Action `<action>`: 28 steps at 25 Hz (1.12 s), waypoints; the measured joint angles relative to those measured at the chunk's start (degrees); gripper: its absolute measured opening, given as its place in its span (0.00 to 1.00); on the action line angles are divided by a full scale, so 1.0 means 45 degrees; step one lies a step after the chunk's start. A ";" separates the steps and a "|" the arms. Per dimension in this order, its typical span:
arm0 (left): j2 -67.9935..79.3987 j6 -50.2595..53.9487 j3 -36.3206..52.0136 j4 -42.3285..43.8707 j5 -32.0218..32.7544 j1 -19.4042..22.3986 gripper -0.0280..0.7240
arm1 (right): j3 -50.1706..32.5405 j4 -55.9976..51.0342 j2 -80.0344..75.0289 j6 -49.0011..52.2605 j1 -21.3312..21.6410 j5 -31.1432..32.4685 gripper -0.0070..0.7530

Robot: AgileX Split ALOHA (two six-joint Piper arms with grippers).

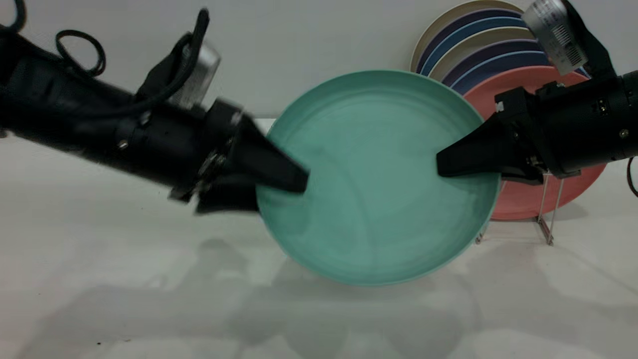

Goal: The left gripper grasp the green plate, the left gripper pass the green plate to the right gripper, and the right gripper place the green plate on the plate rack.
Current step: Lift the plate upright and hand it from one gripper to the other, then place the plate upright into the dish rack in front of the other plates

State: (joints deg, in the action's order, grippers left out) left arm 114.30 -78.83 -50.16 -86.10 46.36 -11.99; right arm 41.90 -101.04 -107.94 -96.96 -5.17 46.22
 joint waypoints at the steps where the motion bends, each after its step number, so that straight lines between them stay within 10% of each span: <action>1: -0.0015 0.0491 0.0000 0.0868 0.0045 0.0248 0.85 | 0.0000 -0.0048 0.0000 -0.0154 0.0012 -0.0015 0.10; 10: -0.1131 0.4337 -0.0538 0.6199 -0.0757 0.3056 0.81 | 0.0585 0.1181 0.0030 -0.0493 0.0721 -0.0254 0.10; 20: -0.1197 1.1119 -0.2602 1.3554 -0.1076 0.3400 0.80 | 0.5468 1.2903 0.1237 0.3798 0.0166 -0.0122 0.10; 28: -0.1197 1.1781 -0.2800 1.4431 -0.0982 0.3400 0.80 | 0.8480 2.2129 0.1671 0.8889 -0.1928 0.0600 0.10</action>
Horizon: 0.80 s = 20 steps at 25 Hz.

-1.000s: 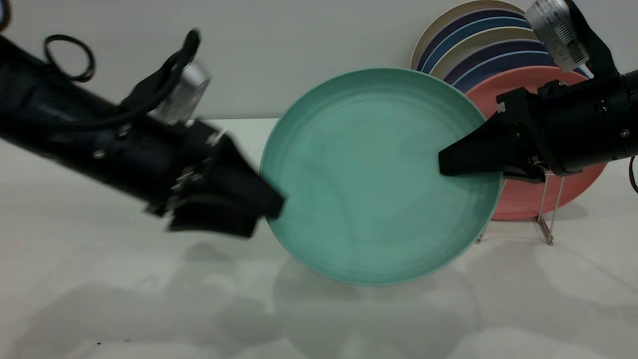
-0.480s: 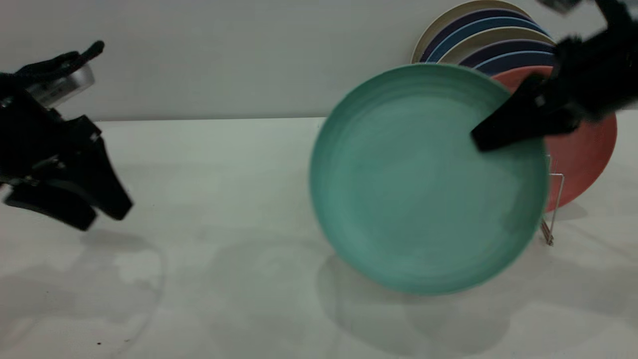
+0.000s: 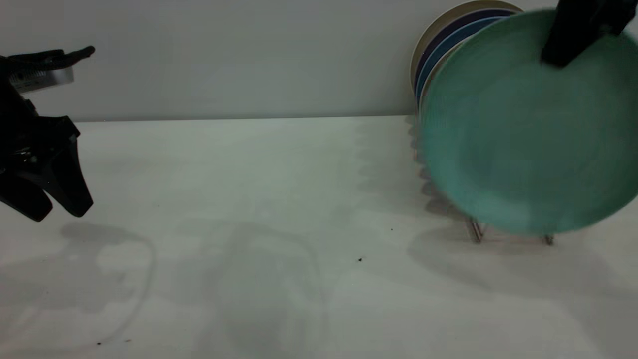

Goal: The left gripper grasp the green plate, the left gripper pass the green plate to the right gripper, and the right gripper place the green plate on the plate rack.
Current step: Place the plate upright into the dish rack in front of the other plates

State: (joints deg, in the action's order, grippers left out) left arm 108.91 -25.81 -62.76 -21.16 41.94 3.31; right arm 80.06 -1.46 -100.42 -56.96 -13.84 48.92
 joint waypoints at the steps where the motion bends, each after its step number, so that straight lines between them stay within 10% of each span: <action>1: 0.0000 0.0000 0.0000 -0.0003 -0.0013 0.0000 0.80 | 0.0067 0.0907 0.0000 0.0339 -0.0194 -0.0034 0.10; 20: 0.0000 0.0046 0.0000 0.0003 -0.0405 0.0000 0.79 | 0.0453 0.2924 0.0180 -0.1683 -0.1364 -0.0136 0.10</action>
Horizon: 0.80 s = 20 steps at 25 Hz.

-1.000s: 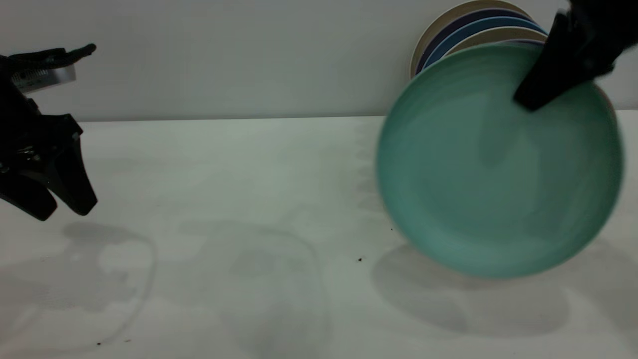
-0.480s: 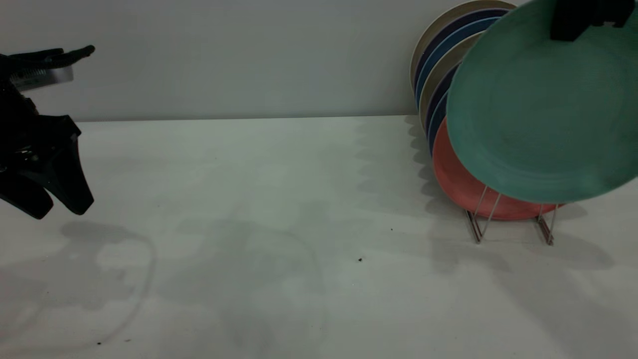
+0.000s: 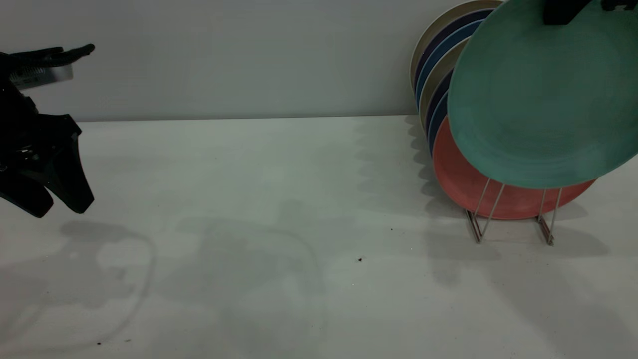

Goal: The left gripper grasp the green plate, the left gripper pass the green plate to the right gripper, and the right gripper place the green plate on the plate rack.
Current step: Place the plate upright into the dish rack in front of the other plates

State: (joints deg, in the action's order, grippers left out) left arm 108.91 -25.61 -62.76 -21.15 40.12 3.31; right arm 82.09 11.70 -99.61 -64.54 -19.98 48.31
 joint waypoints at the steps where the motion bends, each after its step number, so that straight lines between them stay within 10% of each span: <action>1: 0.0000 0.0000 0.0000 0.0000 0.0000 0.0000 0.79 | 0.0002 -0.0198 0.0000 -0.0275 0.0000 0.0000 0.10; 20: 0.0000 0.0000 0.0000 0.0000 -0.0056 0.0000 0.79 | 0.2076 -0.2777 -0.0487 -0.2098 0.1147 0.1202 0.10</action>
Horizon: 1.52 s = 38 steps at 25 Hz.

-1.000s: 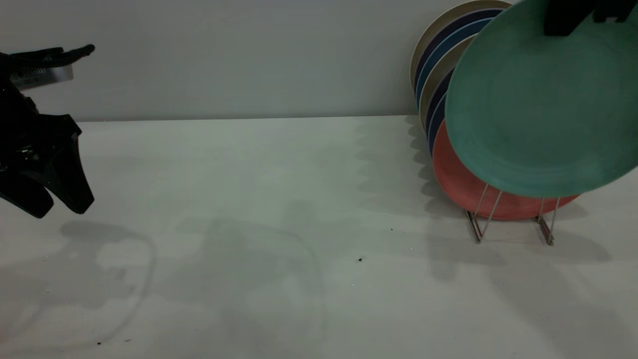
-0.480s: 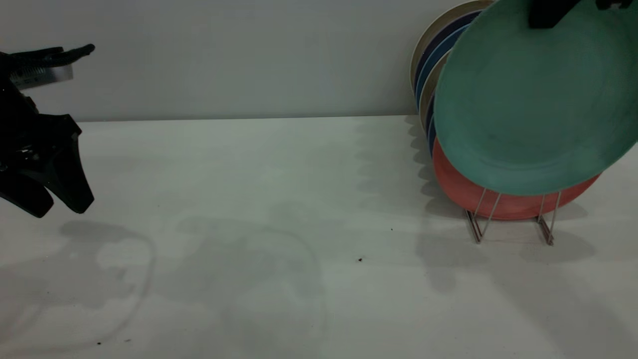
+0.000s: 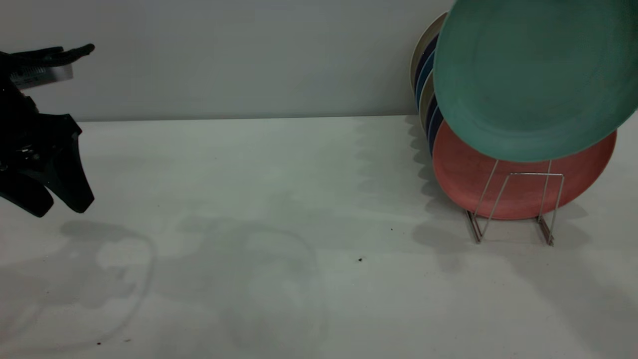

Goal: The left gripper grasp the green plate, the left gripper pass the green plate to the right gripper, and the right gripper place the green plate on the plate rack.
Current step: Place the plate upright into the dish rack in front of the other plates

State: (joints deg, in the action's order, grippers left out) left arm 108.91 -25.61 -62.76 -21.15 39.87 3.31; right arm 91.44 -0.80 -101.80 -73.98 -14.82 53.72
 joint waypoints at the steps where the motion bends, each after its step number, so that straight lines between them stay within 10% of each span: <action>1: 0.0000 0.0000 0.0000 0.0000 0.0000 0.0000 0.79 | 0.0011 0.0013 -0.0096 0.0000 0.0011 -0.0063 0.10; 38: 0.0000 -0.0030 0.0000 0.0000 -0.0004 0.0000 0.79 | 0.0008 0.1412 -0.1629 0.1617 0.0027 -0.1113 0.10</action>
State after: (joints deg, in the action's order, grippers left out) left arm 108.91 -25.74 -62.76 -21.15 39.85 3.31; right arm 91.47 5.56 -109.13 -66.71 -14.70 48.71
